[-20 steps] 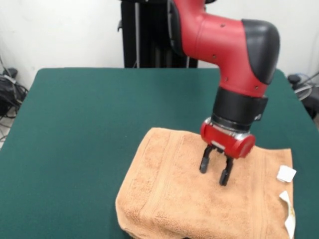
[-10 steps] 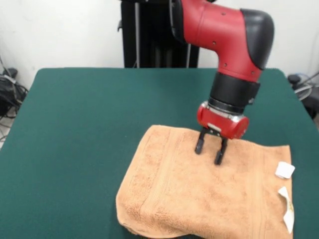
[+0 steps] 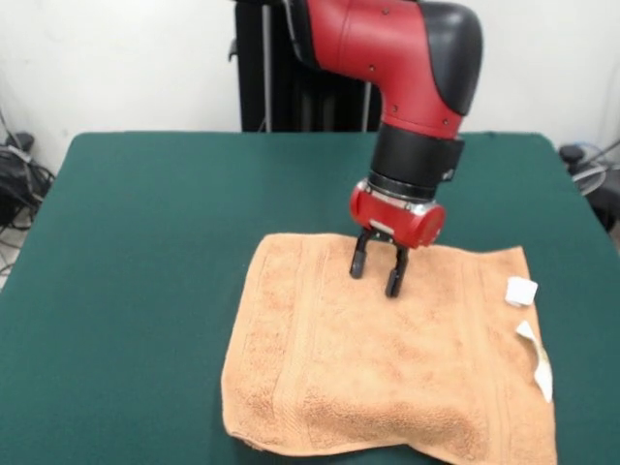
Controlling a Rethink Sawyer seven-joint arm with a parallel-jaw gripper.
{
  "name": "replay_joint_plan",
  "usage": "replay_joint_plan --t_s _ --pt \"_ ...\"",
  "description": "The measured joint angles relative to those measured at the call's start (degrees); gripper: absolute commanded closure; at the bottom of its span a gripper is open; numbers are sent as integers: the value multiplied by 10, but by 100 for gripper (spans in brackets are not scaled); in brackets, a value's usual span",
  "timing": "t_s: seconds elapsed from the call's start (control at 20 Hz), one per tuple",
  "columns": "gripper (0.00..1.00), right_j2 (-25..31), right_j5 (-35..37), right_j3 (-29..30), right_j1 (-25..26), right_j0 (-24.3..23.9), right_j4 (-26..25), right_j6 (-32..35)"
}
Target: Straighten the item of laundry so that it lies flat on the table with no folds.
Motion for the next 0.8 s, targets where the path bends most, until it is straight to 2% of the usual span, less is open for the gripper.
replay_joint_plan --t_s 0.35,0.8 --pt "0 20 -33 16 -4 -23 -25 0" --pt "0 29 -36 31 -10 -37 -36 0"
